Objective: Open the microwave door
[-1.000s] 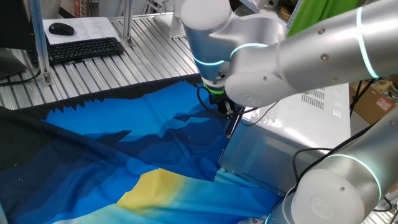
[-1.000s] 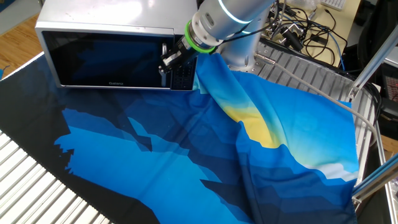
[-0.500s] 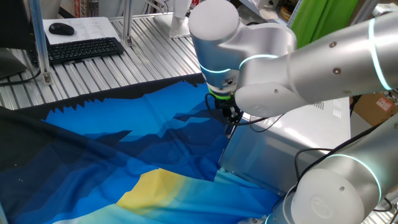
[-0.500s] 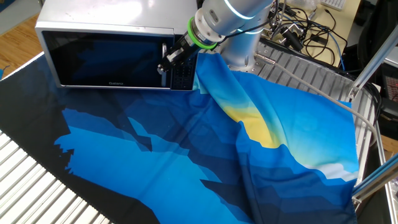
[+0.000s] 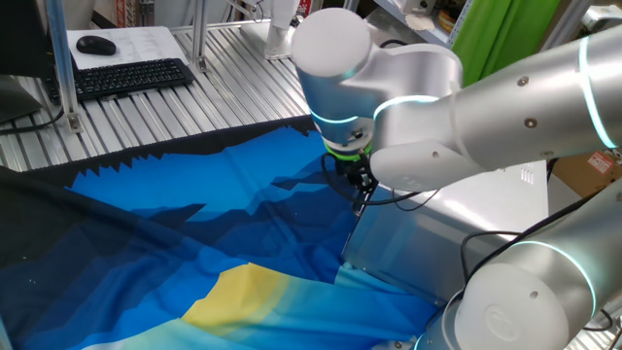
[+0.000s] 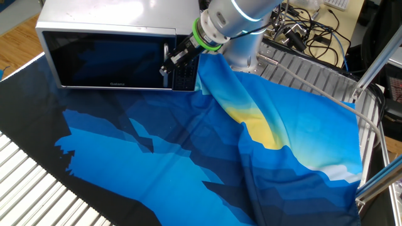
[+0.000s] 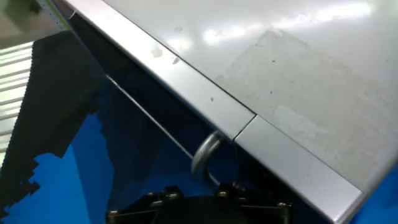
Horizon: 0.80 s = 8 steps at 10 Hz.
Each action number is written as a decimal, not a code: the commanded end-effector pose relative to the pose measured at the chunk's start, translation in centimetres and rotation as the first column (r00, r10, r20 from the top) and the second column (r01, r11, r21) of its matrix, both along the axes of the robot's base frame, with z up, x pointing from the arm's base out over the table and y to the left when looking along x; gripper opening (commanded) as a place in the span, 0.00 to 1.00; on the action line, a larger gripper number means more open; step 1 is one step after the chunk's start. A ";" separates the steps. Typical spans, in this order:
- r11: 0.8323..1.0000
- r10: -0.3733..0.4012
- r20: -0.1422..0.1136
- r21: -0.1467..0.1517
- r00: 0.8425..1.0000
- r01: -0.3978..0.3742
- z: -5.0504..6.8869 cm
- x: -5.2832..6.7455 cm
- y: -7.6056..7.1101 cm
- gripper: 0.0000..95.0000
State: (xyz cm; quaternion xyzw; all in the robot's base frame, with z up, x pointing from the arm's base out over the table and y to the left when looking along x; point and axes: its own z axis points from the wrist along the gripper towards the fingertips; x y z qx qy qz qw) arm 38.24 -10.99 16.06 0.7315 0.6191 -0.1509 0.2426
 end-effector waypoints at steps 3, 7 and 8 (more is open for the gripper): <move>0.984 -0.052 0.008 0.171 0.999 0.050 -0.4 0.2 0.1 0.20; 0.918 -0.140 0.046 0.381 0.989 0.112 -0.6 0.3 0.1 0.20; 0.921 -0.183 0.062 0.360 0.981 0.149 -0.8 0.5 -0.1 0.20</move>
